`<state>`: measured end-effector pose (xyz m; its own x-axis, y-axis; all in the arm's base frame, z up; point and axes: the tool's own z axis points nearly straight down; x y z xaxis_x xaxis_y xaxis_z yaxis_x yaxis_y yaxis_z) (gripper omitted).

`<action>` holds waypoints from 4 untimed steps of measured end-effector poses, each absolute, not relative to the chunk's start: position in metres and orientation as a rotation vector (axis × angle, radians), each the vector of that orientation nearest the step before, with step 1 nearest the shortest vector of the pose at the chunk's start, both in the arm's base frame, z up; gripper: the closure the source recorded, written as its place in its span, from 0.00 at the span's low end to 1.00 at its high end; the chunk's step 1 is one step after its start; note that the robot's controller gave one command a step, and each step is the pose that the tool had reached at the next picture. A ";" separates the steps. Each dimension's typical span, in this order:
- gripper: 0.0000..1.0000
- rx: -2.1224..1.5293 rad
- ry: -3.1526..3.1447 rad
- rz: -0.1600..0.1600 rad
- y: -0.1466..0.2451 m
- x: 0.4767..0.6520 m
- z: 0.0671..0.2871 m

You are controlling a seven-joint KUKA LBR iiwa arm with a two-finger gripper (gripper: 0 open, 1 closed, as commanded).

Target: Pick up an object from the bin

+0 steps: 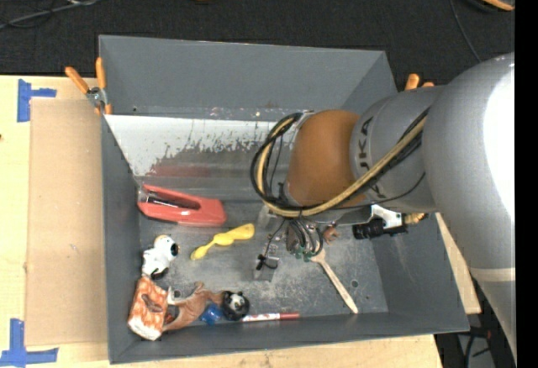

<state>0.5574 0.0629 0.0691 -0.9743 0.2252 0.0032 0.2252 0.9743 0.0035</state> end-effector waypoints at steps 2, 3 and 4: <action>0.00 -0.379 -3.115 -0.006 0.068 0.555 0.069; 0.00 -0.153 -3.130 -0.005 0.049 0.552 0.124; 0.00 -0.253 -3.135 -0.008 0.068 0.570 0.127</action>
Offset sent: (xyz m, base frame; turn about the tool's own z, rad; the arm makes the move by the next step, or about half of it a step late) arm -0.0091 0.0191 0.0009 0.0467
